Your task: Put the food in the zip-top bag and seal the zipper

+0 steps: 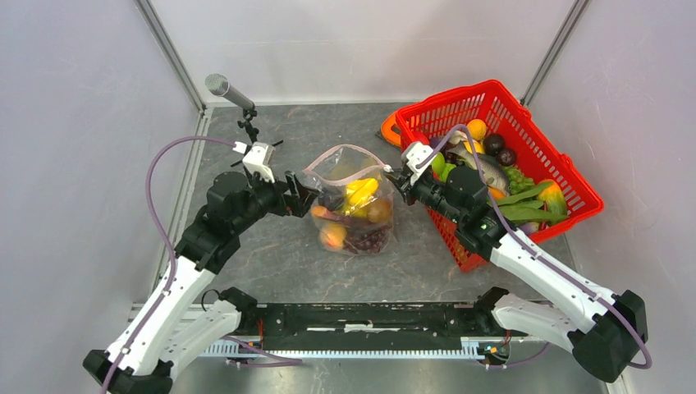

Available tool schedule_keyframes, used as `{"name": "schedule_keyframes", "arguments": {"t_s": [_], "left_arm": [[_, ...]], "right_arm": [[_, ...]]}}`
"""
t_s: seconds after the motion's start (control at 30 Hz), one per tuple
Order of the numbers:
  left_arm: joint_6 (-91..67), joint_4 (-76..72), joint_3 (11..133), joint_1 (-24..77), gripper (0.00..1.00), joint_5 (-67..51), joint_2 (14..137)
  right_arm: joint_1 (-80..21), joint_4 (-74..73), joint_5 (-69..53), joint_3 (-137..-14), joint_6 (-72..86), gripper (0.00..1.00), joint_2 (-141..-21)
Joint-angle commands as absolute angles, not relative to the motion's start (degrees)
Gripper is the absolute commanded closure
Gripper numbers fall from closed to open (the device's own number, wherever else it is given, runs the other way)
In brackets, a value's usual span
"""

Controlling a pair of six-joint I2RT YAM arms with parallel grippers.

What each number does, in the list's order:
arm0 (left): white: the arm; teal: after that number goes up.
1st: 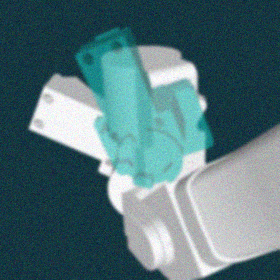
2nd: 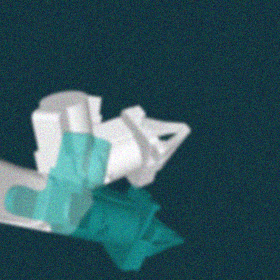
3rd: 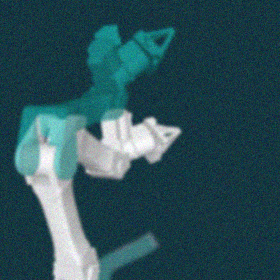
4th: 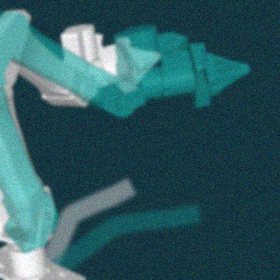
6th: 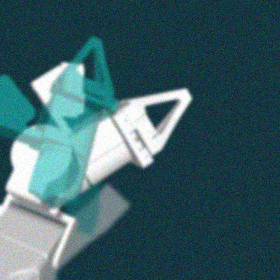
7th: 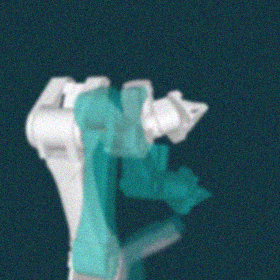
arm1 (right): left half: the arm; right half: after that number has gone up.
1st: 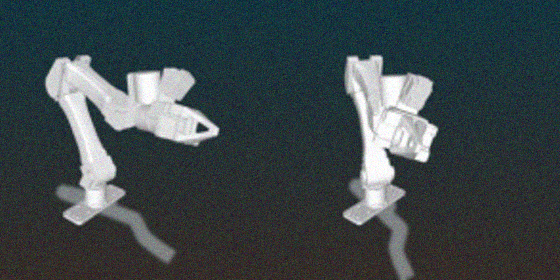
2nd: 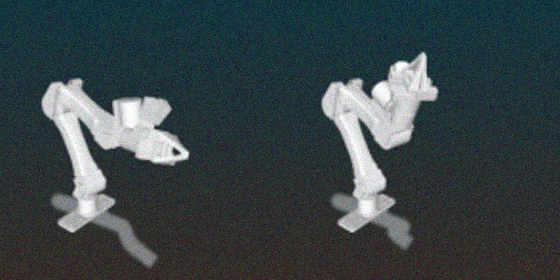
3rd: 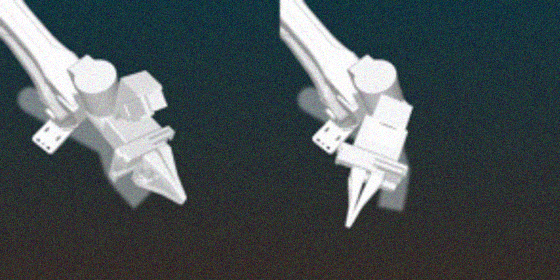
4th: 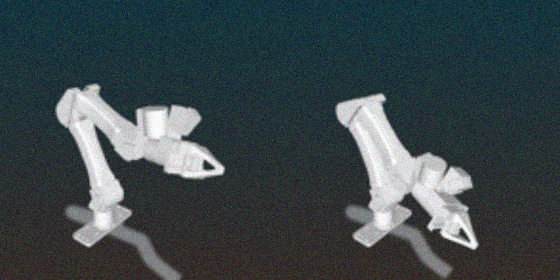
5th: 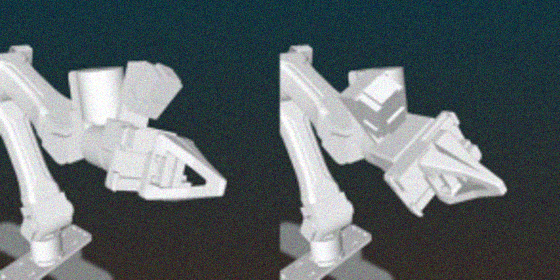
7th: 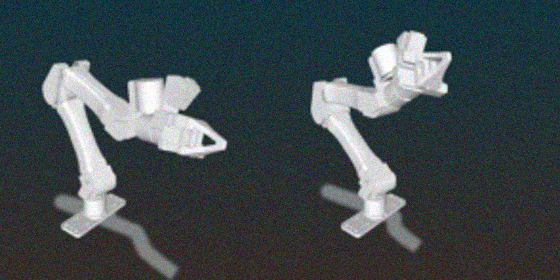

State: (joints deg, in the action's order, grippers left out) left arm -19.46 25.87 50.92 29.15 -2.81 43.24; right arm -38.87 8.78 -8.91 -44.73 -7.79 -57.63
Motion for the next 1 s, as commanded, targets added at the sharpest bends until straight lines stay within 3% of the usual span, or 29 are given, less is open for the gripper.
{"name": "schedule_keyframes", "arguments": {"t_s": [0.0,0.23,0.53,0.7,0.8,0.97], "left_arm": [[-25.1,9.1,47.3,22.5,0.0,-25.9,45.2],[-38.2,-13.1,36.2,9.8,0.01,-41.4,46.7],[-39.9,-26.1,32.1,9.2,0.09,-46.1,53.1],[-44.6,-35.7,30.2,9.1,0.3,-47.7,56.6],[-42.0,-31.7,31.0,9.1,0.42,-47.0,55.2],[-37.0,-21.3,32.4,9.1,0.71,-41.9,50.2]], "right_arm": [[-38.6,11.1,-10.0,-43.9,-7.8,1.0,-56.6],[-38.5,11.4,-11.4,-44.1,-7.9,1.0,-56.8],[-38.5,11.7,-12.3,-44.1,-7.3,1.0,-55.9],[-38.5,11.9,-12.9,-44.1,-7.0,1.0,-55.8],[-38.4,11.9,-12.6,-44.2,-6.9,1.0,-55.9],[-38.5,11.7,-11.7,-44.2,-6.6,1.0,-56.3]]}}
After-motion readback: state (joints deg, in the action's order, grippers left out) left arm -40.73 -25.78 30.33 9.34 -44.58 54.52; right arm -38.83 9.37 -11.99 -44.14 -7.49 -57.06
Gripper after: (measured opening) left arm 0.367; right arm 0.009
